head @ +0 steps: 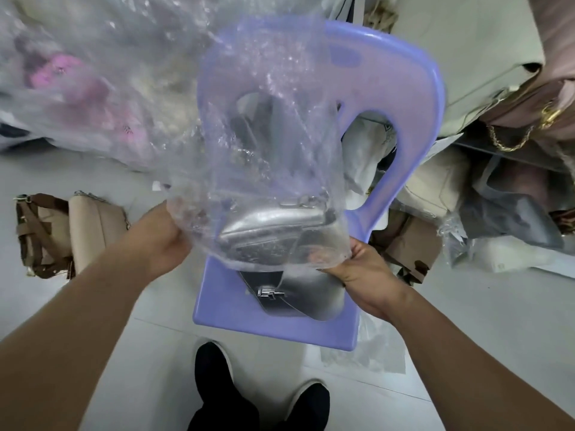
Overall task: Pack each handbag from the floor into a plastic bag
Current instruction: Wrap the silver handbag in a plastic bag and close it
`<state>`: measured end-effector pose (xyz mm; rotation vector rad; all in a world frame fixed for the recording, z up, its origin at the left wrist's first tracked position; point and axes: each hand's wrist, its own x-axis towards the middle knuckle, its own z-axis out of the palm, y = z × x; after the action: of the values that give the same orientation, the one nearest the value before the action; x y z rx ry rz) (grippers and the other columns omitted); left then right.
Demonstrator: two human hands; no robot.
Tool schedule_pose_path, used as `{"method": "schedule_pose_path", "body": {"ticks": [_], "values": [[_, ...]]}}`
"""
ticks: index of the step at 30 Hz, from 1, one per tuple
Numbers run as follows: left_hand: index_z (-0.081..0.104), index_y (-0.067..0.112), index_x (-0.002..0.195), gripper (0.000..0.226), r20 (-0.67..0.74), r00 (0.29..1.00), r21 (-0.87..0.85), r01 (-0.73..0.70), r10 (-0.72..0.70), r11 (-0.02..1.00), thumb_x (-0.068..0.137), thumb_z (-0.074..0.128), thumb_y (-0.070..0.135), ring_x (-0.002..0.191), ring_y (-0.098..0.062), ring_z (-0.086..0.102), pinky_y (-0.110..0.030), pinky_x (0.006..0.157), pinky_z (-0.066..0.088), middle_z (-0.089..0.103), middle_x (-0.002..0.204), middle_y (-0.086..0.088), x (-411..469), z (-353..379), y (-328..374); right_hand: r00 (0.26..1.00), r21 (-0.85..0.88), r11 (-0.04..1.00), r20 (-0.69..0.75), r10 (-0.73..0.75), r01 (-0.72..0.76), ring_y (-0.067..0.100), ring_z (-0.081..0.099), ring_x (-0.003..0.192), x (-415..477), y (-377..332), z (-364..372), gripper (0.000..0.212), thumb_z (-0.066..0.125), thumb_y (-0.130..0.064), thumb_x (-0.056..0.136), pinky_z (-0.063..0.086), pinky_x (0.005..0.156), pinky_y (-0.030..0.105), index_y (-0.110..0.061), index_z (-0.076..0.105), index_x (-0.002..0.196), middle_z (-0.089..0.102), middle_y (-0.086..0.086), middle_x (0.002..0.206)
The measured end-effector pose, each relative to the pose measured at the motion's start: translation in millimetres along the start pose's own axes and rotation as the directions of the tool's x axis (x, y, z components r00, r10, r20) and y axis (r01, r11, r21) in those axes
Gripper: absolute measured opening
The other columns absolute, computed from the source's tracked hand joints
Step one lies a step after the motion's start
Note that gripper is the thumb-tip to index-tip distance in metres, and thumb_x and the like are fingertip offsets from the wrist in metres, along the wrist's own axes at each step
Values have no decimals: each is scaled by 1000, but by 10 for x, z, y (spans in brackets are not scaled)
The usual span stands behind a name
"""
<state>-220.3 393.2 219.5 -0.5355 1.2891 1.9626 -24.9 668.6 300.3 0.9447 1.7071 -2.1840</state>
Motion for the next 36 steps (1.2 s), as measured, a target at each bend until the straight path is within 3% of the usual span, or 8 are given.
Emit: {"method": "schedule_pose_path", "body": {"ticks": [5,11,17,20,25,30,33,36], "values": [[69,19,66,30,-142,959,7,250,-247,968,92,54,17,53,-12,63,-20,51,50,67,63,6,-565,718,-97,1000,23,1000,29,-7,7,27,74,102,-6,15,-58,64,92,-26,42,56,99,39,-7,77,100,79,12,104],[59,11,102,18,-505,857,150,208,-106,967,96,45,1,81,-32,57,-24,63,44,58,91,-12,-737,525,-522,1000,31,999,-6,12,-12,23,72,89,-37,60,-92,70,97,-23,41,54,89,37,5,73,101,78,12,95],[59,33,136,83,-127,991,-122,14,-29,992,81,32,88,114,-14,66,-31,94,47,65,130,3,-1071,711,-295,999,-26,999,-26,-47,46,33,74,104,-36,9,-24,73,97,-20,38,55,102,48,2,74,103,79,14,101],[75,29,109,81,46,996,163,-85,78,983,84,19,81,81,-12,75,-27,72,59,78,89,-3,-1208,1052,-313,997,-94,993,-18,-75,73,32,73,107,-75,10,-39,64,103,-22,45,57,98,44,-7,77,102,79,11,104],[43,41,97,42,98,986,466,-166,136,869,80,78,23,76,10,69,-6,63,51,75,86,24,-1235,1126,-378,994,-210,976,107,-32,54,17,71,107,-116,17,-201,54,97,-44,61,59,92,29,-27,76,108,79,-5,106],[48,33,128,90,156,976,603,-216,152,768,53,97,42,116,-13,66,-43,100,53,63,131,3,-1141,919,-338,972,-890,453,149,184,50,6,63,105,-154,-383,-638,62,82,-15,76,53,87,28,-49,52,118,66,-19,121],[40,30,141,106,157,975,616,-220,156,756,53,99,36,120,-9,62,-42,103,51,62,133,10,-1108,928,-387,947,-629,771,-173,-269,104,9,64,73,-101,-552,-545,43,62,-4,87,54,67,31,-40,62,111,75,-6,107],[36,23,143,106,166,970,631,-243,178,736,56,98,24,121,-9,61,-40,104,51,63,131,9,-1052,996,-514,928,-108,977,-308,-207,182,4,65,81,-19,-726,-31,24,56,-46,98,48,68,24,-39,68,118,73,-14,103]]}}
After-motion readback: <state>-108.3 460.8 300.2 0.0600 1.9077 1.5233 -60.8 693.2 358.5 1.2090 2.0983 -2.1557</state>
